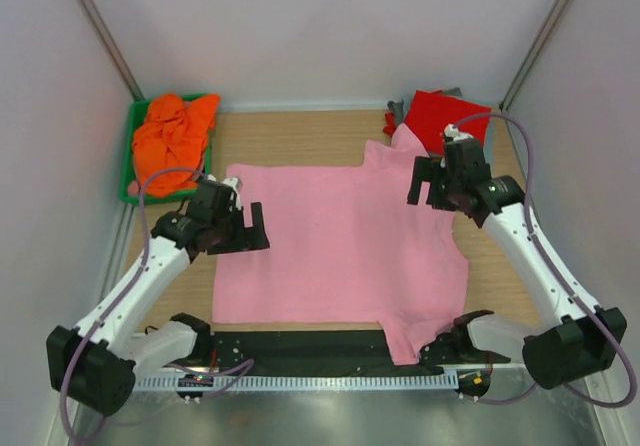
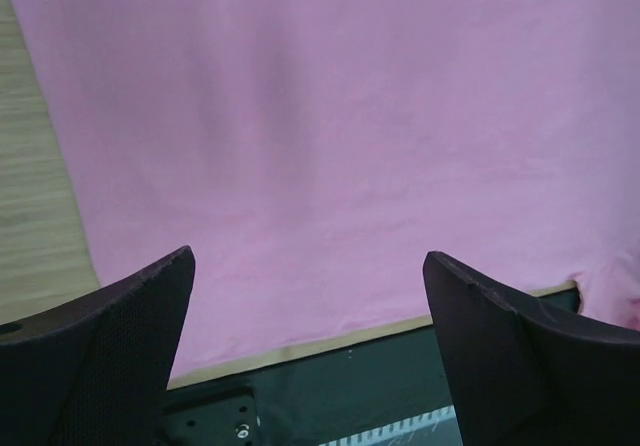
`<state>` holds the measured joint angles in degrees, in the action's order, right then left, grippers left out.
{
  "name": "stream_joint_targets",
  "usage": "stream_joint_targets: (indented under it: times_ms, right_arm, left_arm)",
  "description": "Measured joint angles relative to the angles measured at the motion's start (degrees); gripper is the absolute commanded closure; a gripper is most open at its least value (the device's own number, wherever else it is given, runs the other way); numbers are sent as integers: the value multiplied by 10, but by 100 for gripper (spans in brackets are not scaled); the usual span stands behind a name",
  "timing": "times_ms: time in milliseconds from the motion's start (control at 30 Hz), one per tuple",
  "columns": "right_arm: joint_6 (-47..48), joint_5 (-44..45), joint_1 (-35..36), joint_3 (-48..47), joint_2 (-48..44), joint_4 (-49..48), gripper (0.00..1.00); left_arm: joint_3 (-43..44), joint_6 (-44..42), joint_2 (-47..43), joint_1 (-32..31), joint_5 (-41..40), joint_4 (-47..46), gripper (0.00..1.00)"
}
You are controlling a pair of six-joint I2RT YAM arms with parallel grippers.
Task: Fold and stack the t-shirts
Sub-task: Flatten the tshirt out, then fold the tshirt
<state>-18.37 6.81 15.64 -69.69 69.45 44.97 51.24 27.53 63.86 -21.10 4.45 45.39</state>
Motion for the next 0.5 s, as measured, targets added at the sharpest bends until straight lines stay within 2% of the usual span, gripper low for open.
stream_joint_targets:
  times_ms: [167,233,333,433,500]
  right_arm:
    - [-72,-25,28,123,-146,55,0]
    - [-117,-26,72,156,-202,64,6]
    - [-197,-22,181,230,-267,91,16]
    - [-266,-17,263,292,-302,141,30]
    - [-301,-20,297,316,-319,173,33]
  left_arm:
    - [-12,38,-158,-37,2,42,5]
    - [-12,47,-194,-41,-1,58,4]
    - [-11,55,-236,-41,-9,84,5]
    - [-11,61,-241,-41,-10,98,5]
    - [-11,64,-238,-42,-10,101,5]
